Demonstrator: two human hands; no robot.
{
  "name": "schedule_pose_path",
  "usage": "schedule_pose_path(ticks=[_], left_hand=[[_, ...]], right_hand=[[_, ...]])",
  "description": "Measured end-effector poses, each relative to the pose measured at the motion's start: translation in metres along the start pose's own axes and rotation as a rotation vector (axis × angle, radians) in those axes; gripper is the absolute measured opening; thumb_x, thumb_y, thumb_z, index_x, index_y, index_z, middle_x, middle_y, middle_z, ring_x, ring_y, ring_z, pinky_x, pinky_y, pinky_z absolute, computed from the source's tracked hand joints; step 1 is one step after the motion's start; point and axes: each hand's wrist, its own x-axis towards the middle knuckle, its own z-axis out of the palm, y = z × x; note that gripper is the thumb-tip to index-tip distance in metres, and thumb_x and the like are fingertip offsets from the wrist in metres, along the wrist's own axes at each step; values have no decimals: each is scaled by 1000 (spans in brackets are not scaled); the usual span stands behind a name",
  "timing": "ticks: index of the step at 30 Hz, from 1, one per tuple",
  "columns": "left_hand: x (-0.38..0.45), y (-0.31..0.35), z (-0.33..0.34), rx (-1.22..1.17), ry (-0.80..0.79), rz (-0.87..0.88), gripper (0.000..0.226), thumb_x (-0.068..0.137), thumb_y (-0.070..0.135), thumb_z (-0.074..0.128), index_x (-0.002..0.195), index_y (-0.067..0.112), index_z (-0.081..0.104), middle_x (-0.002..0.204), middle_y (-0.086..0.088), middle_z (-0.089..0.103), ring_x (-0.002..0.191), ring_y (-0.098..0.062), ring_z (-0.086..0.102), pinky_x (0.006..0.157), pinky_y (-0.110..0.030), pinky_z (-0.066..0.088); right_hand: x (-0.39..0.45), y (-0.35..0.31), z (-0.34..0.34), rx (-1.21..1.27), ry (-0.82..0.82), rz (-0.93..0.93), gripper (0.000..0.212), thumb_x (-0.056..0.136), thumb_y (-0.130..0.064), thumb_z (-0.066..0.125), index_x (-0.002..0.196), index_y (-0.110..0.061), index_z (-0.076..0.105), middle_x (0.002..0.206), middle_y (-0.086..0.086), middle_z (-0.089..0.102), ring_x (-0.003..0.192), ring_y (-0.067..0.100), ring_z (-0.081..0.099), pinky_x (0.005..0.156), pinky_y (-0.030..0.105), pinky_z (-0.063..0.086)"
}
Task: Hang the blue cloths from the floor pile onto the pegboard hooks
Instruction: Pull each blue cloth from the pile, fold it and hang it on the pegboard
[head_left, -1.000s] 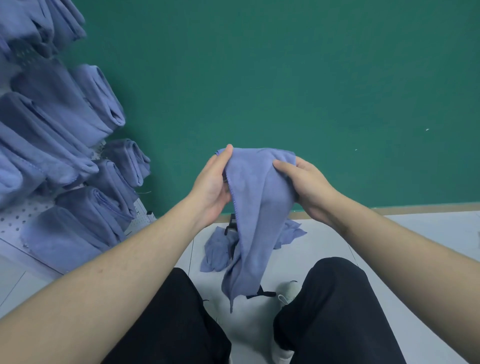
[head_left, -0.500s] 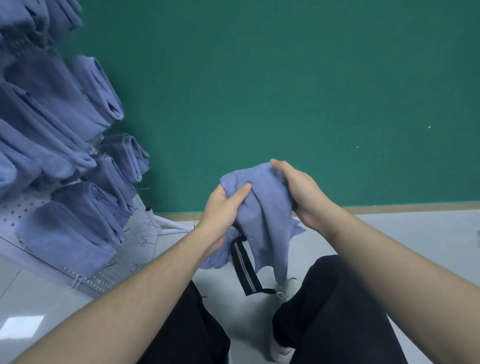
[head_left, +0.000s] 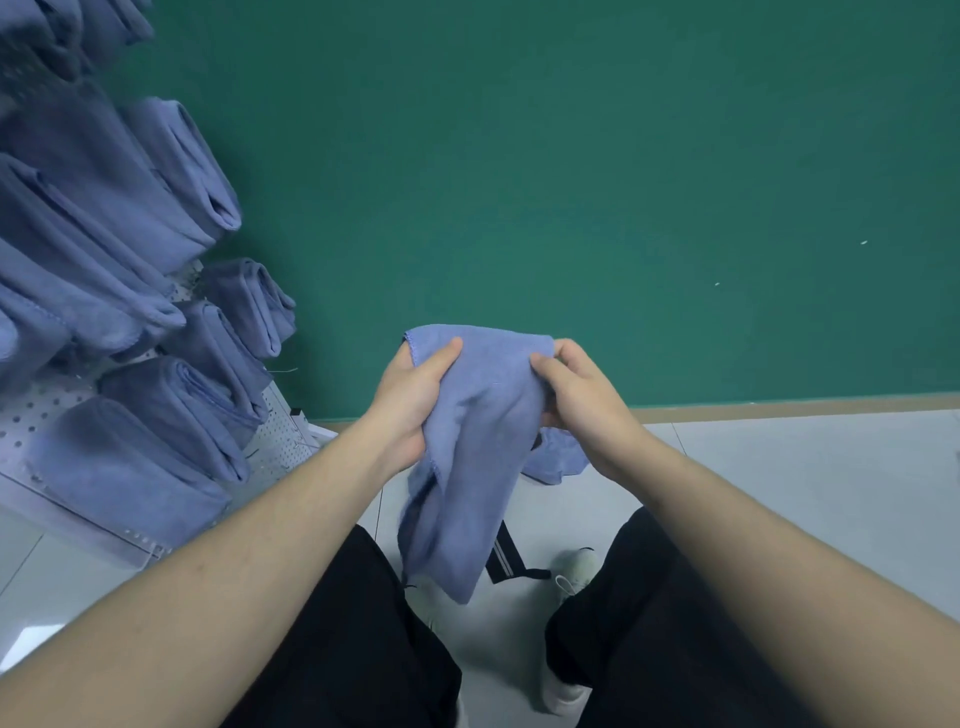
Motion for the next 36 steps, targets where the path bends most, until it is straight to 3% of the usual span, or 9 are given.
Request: schedule_pose_path(ticks=[8,14,17,19,23,27,30,34,36], left_hand=[[-9,4,0,27,-82,-80,23,96,28,65,113,13,69,101,-3,78,91,-16,75,75,-29,58],[-29,-25,2,9,-276,-138,27,99,25,59,118,8,67,111,-10,75,102,-18,72,83,-30,58],[-32,-35,4,75,-227,-89,25,98,21,62,119,7,68,113,-11,75,108,-21,71,91,-35,54],[-31,-33,7,42,-194,-74,26,99,22,62,118,6,68,111,-12,75,105,-22,72,88,-35,55],[-25,-24,15,-5,-127,-65,30,101,22,58,124,3,63,113,-14,74,108,-24,71,91,-36,57],[-18,-12,15,-7,7,-92,17,99,25,63,107,11,67,102,-9,77,93,-22,74,83,-35,58],[-13,-4,4,92,20,-133,18,98,26,64,109,12,67,104,-7,77,91,-19,74,78,-32,58],[-10,3,-5,218,6,-193,11,98,28,63,103,19,68,91,3,75,74,-10,71,60,-23,54],[-9,5,-7,263,-4,-207,11,97,29,63,104,20,67,92,4,74,74,-11,69,61,-24,54]], right_hand=[[2,-3,6,-39,104,-9,20,106,-32,43,112,-17,54,107,1,66,88,12,62,75,28,51],[12,-20,3,287,212,180,12,104,-16,45,101,-10,56,87,10,67,69,18,66,57,24,55],[11,-27,-3,338,238,239,16,102,-15,52,103,-2,62,73,11,71,56,17,71,50,25,56],[10,-26,-8,335,202,245,23,98,-27,61,100,-4,64,71,8,74,62,18,73,61,29,59],[0,-18,-12,74,-8,262,50,83,-53,69,105,-8,72,108,16,75,88,24,70,85,40,52],[-7,-7,-15,-95,-123,212,37,91,-37,69,107,-3,70,96,11,72,82,23,66,92,43,57],[-5,-6,-17,-64,-78,175,28,92,-35,69,99,-8,69,92,9,70,76,22,65,80,40,60],[-2,-9,-14,-57,4,137,40,75,-51,74,92,-17,60,88,8,63,76,22,55,73,43,47],[1,-9,-13,-25,38,112,38,76,-48,75,90,-18,55,87,8,61,76,22,54,70,44,42]])
